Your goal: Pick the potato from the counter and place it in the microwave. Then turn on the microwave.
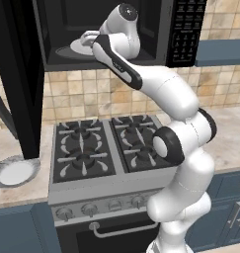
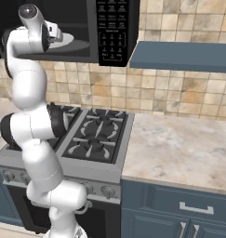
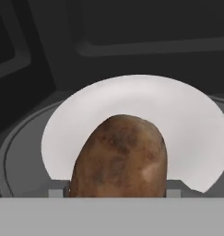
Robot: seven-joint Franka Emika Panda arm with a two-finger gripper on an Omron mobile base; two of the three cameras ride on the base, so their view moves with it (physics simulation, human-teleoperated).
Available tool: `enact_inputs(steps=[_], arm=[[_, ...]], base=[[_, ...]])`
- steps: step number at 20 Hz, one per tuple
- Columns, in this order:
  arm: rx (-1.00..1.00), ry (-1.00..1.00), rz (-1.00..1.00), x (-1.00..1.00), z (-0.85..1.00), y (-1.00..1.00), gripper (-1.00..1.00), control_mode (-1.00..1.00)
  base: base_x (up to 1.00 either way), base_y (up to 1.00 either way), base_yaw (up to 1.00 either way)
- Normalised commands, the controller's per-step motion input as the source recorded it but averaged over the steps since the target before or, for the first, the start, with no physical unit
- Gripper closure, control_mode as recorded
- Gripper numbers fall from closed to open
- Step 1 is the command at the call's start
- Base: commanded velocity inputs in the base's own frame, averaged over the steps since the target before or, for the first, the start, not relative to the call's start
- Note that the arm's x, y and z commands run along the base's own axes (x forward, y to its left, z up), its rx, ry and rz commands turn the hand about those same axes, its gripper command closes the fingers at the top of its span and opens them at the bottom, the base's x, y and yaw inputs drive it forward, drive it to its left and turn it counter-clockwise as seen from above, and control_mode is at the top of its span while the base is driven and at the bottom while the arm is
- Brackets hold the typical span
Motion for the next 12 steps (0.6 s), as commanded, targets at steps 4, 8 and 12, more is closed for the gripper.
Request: enact_inputs(steps=[4,8,12], arm=[[0.00,0.00,0.00,0.29,0.00,0.09,1.00,-1.00],[0.00,0.00,0.00,0.17,0.01,0.08,1.00,-1.00],[0.00,0.00,0.00,0.02,0.12,0.08,1.00,-1.00]], base=[[0.00,0.00,0.00],[0.00,0.00,0.00],[0.00,0.00,0.00]])
